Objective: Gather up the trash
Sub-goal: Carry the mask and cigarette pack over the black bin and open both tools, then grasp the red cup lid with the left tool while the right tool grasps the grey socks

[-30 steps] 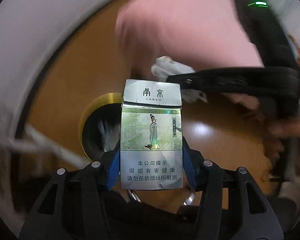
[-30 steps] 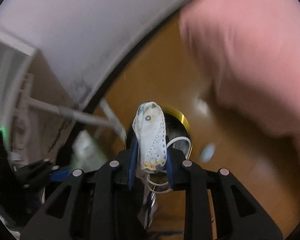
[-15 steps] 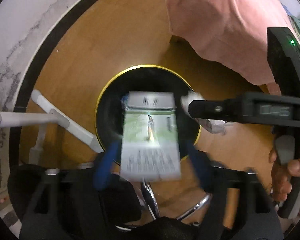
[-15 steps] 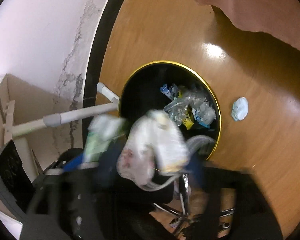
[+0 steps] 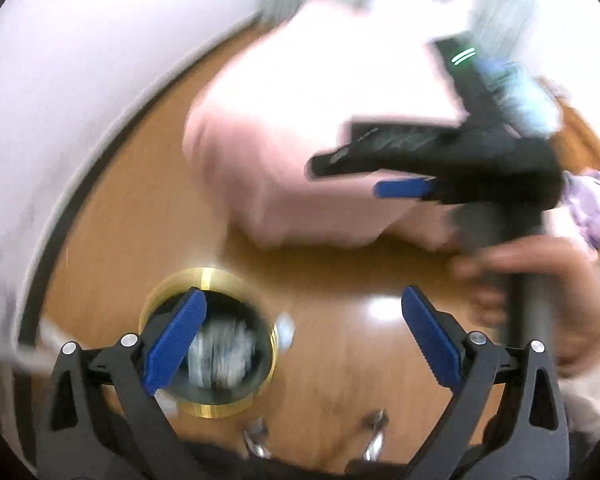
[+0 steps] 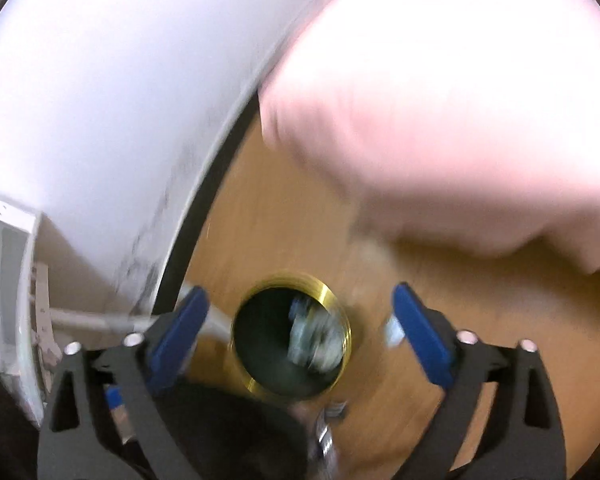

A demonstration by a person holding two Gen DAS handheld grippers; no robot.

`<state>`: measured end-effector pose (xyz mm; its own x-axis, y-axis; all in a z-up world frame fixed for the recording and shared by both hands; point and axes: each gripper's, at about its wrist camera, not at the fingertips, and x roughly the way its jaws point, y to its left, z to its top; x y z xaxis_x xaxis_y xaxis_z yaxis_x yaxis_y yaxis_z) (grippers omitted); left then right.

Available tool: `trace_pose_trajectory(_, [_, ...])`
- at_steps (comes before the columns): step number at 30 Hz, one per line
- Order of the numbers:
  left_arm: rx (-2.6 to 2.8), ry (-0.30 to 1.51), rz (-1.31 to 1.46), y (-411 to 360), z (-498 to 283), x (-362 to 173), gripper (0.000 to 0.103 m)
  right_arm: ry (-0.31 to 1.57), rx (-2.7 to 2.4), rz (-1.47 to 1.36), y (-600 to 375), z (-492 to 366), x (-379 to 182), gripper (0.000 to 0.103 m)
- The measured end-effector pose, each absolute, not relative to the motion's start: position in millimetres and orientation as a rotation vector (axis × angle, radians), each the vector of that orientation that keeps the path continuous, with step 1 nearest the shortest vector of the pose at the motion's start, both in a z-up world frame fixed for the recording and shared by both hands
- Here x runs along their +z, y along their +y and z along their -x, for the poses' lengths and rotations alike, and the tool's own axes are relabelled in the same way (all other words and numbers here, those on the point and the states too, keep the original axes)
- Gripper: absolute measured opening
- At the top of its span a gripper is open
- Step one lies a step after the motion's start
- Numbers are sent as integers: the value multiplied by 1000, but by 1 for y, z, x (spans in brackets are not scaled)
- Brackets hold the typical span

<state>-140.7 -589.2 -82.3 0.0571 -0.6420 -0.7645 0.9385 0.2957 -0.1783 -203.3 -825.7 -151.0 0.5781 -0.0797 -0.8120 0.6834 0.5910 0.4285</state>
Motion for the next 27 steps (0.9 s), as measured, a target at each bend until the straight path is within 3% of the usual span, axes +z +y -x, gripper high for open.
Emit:
trace_pose_trajectory(5, [-1180,593,-289,-519,132,39,96,644,-638,-604,-807,228,-44,96])
trace_pose_trajectory(9, [-878,498,-222,-414,88,77,96,581,-619,-419,-755,204,-5,96])
trace_pose_trajectory(20, [151,754,-72,-49,15,35,96,689,80,-34,-481,15,-2,96])
trace_pose_trajectory(23, [209,822,-35,7,14,17,96,686,208,54,-402,-6,2,96])
trace_pose_trajectory(27, [181,865,8,27,7,0,96,713,358,140,-312,-14,-6,96])
